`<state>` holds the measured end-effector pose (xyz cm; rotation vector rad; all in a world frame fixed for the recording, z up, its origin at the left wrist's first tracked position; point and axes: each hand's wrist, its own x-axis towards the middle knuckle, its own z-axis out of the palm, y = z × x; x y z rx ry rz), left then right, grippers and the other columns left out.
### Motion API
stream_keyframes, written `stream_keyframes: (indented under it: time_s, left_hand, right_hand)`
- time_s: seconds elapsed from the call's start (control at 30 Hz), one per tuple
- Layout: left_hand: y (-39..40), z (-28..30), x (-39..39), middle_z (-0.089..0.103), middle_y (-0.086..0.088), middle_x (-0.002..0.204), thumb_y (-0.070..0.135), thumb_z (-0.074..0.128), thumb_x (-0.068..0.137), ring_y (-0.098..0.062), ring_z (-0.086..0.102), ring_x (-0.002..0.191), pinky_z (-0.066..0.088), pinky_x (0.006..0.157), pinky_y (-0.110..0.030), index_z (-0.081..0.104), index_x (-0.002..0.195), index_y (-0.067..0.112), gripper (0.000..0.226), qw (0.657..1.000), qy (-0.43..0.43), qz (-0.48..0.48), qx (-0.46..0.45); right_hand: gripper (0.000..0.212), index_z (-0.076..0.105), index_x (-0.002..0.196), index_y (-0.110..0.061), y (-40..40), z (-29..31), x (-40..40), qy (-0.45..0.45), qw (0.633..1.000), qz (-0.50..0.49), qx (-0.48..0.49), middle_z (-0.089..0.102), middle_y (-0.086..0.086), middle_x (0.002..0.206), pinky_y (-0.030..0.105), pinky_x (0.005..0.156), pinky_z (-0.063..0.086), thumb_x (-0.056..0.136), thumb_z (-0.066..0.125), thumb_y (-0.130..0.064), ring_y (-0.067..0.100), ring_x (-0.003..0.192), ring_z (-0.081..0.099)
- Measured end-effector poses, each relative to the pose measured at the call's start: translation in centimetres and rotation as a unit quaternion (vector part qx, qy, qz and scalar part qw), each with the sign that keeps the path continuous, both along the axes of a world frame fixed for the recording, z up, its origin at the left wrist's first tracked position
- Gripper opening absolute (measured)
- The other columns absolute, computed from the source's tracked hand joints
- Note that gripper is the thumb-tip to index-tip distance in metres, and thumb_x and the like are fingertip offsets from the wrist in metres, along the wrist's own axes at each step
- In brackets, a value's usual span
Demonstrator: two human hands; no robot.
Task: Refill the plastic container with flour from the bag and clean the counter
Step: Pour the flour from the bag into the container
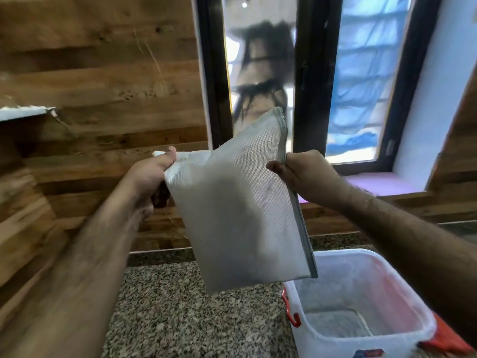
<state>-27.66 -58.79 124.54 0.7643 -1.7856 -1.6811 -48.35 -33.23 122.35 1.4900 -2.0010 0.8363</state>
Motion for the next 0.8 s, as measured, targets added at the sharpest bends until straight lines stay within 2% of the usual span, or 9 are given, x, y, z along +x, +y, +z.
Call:
stream_keyframes:
  time_s: [0.1, 0.23, 0.3, 0.4, 0.5, 0.6, 0.67, 0.73, 0.8]
  left_hand:
    - [1.9, 0.0, -1.1, 0.052, -0.002, 0.067, 0.062, 0.063, 0.1, -0.018, 0.043, 0.054, 0.029, 0.055, -0.027, 0.06, 0.078, 0.025, 0.042, 1.0, -0.017, -0.004, -0.015]
    - [4.5, -0.1, -2.4, 0.051, -0.001, 0.064, 0.061, 0.063, 0.1, -0.016, 0.043, 0.053, 0.03, 0.054, -0.028, 0.061, 0.079, 0.024, 0.044, 0.998, -0.047, 0.002, -0.037]
    - [5.3, 0.0, -2.9, 0.048, -0.001, 0.061, 0.062, 0.063, 0.1, -0.015, 0.039, 0.049, 0.028, 0.052, -0.027, 0.059, 0.075, 0.022, 0.047, 0.997, -0.059, 0.0, -0.049]
    - [6.8, 0.2, -4.0, 0.041, 0.001, 0.049, 0.059, 0.061, 0.102, -0.012, 0.032, 0.038, 0.023, 0.046, -0.02, 0.05, 0.066, 0.021, 0.054, 0.994, -0.079, -0.009, -0.068]
    - [8.1, -0.1, -5.2, 0.039, 0.002, 0.044, 0.059, 0.061, 0.103, -0.012, 0.03, 0.037, 0.022, 0.044, -0.02, 0.049, 0.063, 0.018, 0.058, 0.992, -0.091, -0.008, -0.088]
    - [9.4, -0.3, -6.2, 0.038, 0.0, 0.044, 0.059, 0.062, 0.102, -0.014, 0.029, 0.039, 0.021, 0.048, -0.021, 0.049, 0.064, 0.017, 0.058, 0.991, -0.09, 0.002, -0.103]
    - [10.1, -0.4, -6.8, 0.039, 0.002, 0.043, 0.059, 0.061, 0.102, -0.014, 0.03, 0.04, 0.023, 0.048, -0.023, 0.051, 0.064, 0.016, 0.059, 0.989, -0.097, 0.009, -0.115]
    - [10.7, -0.4, -7.3, 0.041, 0.002, 0.045, 0.062, 0.062, 0.101, -0.015, 0.032, 0.043, 0.025, 0.047, -0.024, 0.055, 0.065, 0.015, 0.06, 0.985, -0.112, 0.017, -0.13]
    - [11.3, -0.6, -7.9, 0.042, 0.0, 0.048, 0.064, 0.062, 0.1, -0.015, 0.034, 0.045, 0.026, 0.046, -0.025, 0.058, 0.069, 0.013, 0.06, 0.981, -0.125, 0.023, -0.148]
  right_hand:
    - [0.063, 0.048, 0.066, -0.021, 1.6, -1.6, -1.2, -0.022, 1.0, -0.006, 0.018, 0.046, -0.011, 0.054, 0.021, 0.052, 0.032, 0.102, 0.04, -0.072, 0.005, 0.05, 0.048]
    - [0.051, 0.049, 0.069, -0.026, 3.6, -3.7, -2.2, -0.049, 0.999, 0.0, 0.025, 0.044, -0.016, 0.055, 0.01, 0.053, 0.03, 0.104, 0.046, -0.063, 0.001, 0.049, 0.051]
    - [0.043, 0.06, 0.076, -0.027, 4.5, -4.4, -2.4, -0.073, 0.997, 0.017, 0.029, 0.046, -0.022, 0.06, 0.007, 0.056, 0.032, 0.103, 0.045, -0.058, -0.005, 0.052, 0.054]
    - [0.055, 0.073, 0.09, -0.017, 5.6, -5.9, -3.2, -0.107, 0.993, 0.021, 0.036, 0.052, -0.023, 0.066, 0.014, 0.061, 0.039, 0.102, 0.041, -0.06, -0.008, 0.059, 0.053]
    - [0.082, 0.076, 0.096, -0.009, 6.8, -7.6, -4.4, -0.139, 0.989, 0.034, 0.028, 0.068, -0.007, 0.077, 0.025, 0.064, 0.051, 0.099, 0.032, -0.078, 0.009, 0.064, 0.065]
    - [0.085, 0.078, 0.104, -0.007, 7.9, -8.9, -5.7, -0.16, 0.986, 0.027, 0.031, 0.078, 0.003, 0.092, 0.038, 0.073, 0.062, 0.097, 0.033, -0.079, 0.018, 0.075, 0.073]
    - [0.095, 0.078, 0.106, -0.008, 8.3, -9.7, -6.4, -0.171, 0.984, 0.015, 0.051, 0.08, 0.009, 0.096, 0.048, 0.08, 0.064, 0.092, 0.026, -0.087, 0.025, 0.083, 0.076]
    - [0.1, 0.077, 0.104, -0.009, 8.9, -10.5, -6.9, -0.185, 0.981, 0.013, 0.066, 0.079, 0.011, 0.094, 0.05, 0.083, 0.063, 0.09, 0.023, -0.091, 0.028, 0.086, 0.076]
    - [0.092, 0.077, 0.1, -0.011, 9.5, -11.4, -7.3, -0.199, 0.978, 0.02, 0.064, 0.079, 0.009, 0.09, 0.047, 0.081, 0.061, 0.093, 0.027, -0.087, 0.027, 0.084, 0.075]
